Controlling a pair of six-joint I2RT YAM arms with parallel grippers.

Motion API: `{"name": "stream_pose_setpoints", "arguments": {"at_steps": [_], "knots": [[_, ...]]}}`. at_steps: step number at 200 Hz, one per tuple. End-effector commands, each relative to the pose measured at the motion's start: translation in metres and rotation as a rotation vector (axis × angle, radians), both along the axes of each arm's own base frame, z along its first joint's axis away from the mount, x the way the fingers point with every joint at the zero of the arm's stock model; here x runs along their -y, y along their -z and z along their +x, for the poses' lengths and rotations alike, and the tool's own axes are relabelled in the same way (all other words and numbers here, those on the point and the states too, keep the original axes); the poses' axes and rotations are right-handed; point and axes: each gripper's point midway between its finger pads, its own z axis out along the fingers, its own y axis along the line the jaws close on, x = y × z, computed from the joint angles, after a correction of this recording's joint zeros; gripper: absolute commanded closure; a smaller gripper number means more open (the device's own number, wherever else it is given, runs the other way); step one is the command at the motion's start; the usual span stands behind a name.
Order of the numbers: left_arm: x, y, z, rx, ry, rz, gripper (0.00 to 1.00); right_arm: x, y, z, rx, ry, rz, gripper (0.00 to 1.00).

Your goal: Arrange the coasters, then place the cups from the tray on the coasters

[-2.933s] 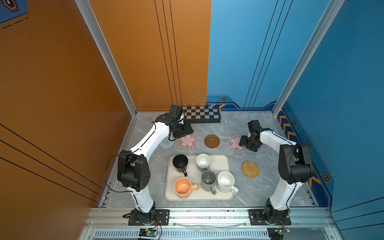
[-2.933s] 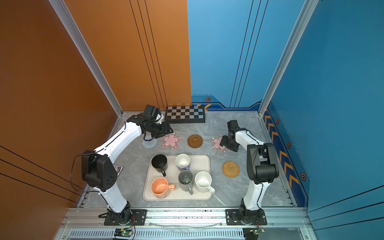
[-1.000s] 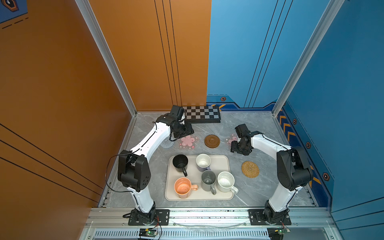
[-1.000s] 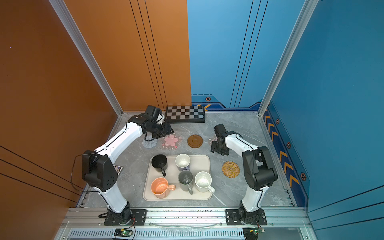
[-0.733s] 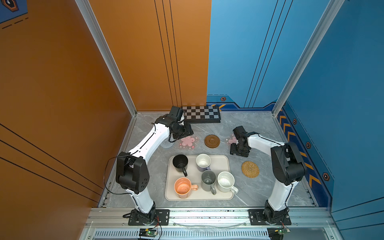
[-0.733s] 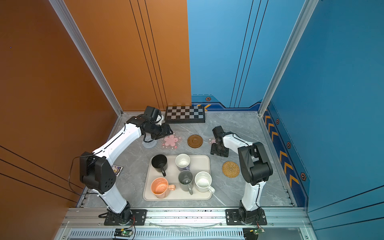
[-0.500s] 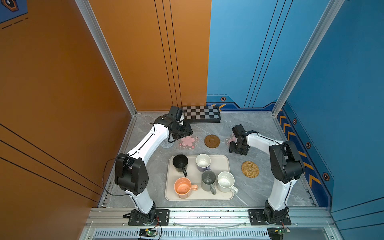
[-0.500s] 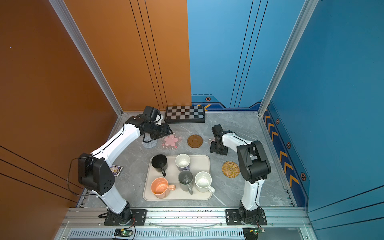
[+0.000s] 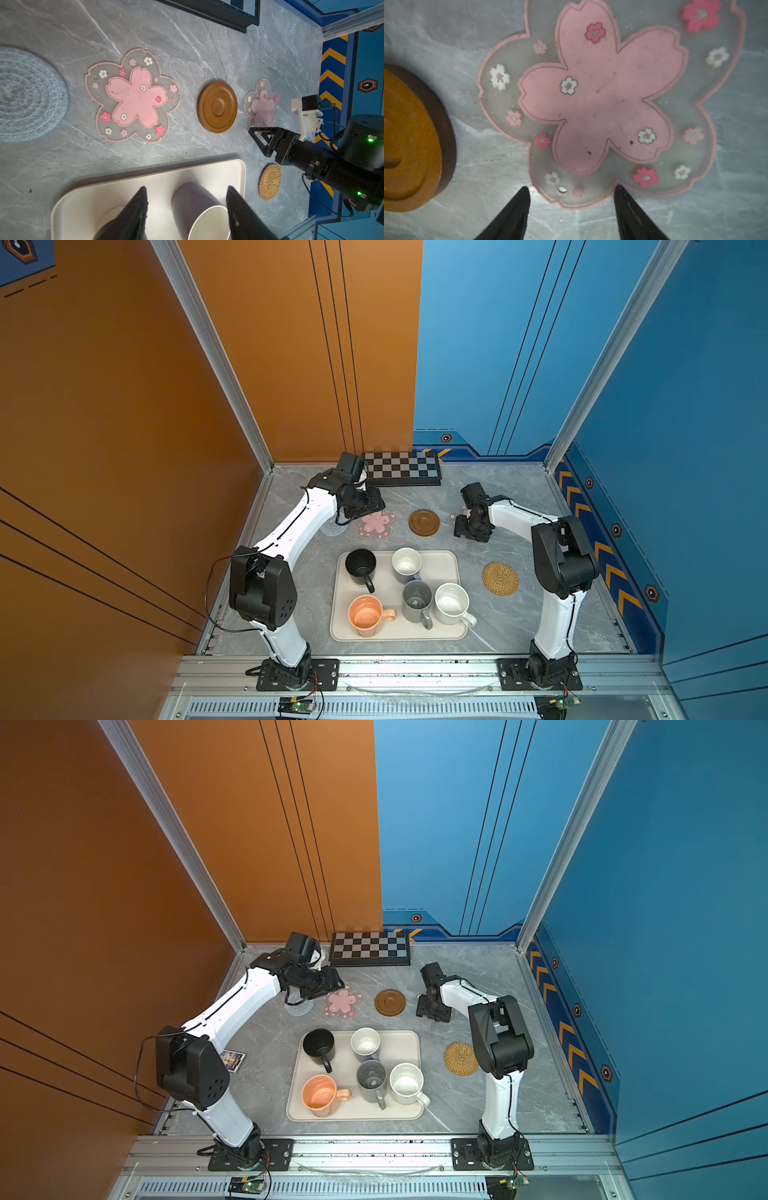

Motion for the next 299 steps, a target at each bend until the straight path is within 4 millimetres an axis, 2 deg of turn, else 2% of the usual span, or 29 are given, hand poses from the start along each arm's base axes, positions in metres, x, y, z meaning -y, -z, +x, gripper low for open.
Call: {"name": "stream_pose_setpoints", "arguments": {"at_steps": [1,49,89,91,95,118,140,142,145,191,221,262,292,294,299], "knots": [[-0.008,-0.002,0.000,0.006,-0.014,0.012,0.39,-0.003,0.024,-0.005,-0.066,0.019,0.021,0.33],[-0.008,-0.001,0.001,0.004,-0.014,0.010,0.39,-0.007,0.029,-0.004,-0.071,0.023,0.026,0.33],[-0.007,-0.002,0.001,0.005,-0.012,0.008,0.39,-0.008,0.025,0.004,-0.054,0.035,0.039,0.34],[-0.007,-0.001,0.002,0.004,-0.013,0.008,0.39,-0.007,0.033,0.002,-0.072,0.036,0.034,0.33],[-0.007,-0.002,0.002,0.004,-0.014,0.009,0.39,-0.008,0.036,0.001,-0.080,0.036,0.034,0.33],[-0.007,-0.001,0.001,0.003,-0.013,0.008,0.39,-0.011,0.034,0.001,-0.081,0.033,0.052,0.33],[-0.008,0.000,0.000,0.000,-0.016,0.012,0.39,-0.009,0.037,-0.007,-0.097,0.032,0.052,0.34],[-0.008,0.001,0.000,-0.001,-0.015,0.012,0.39,-0.010,0.028,-0.005,-0.078,0.032,0.058,0.34],[-0.008,0.001,0.000,-0.002,-0.016,0.013,0.39,-0.009,0.025,-0.006,-0.073,0.033,0.062,0.34],[-0.005,0.001,0.001,-0.002,-0.011,0.010,0.39,0.001,0.009,-0.020,-0.054,0.043,0.063,0.33],[-0.002,0.002,0.001,-0.003,-0.005,0.011,0.39,0.009,-0.015,0.001,0.019,0.055,0.074,0.33],[-0.003,0.006,0.003,-0.011,-0.009,0.020,0.39,0.017,-0.046,0.051,0.121,0.035,0.036,0.33],[-0.005,0.011,0.008,-0.014,-0.011,0.034,0.39,0.031,-0.061,0.086,0.177,0.030,-0.002,0.30],[-0.005,0.012,0.009,-0.014,-0.011,0.035,0.39,0.032,-0.053,0.088,0.162,0.030,-0.007,0.30],[-0.006,0.013,0.009,-0.017,-0.010,0.037,0.39,0.036,-0.050,0.092,0.160,0.035,-0.011,0.30]]}}
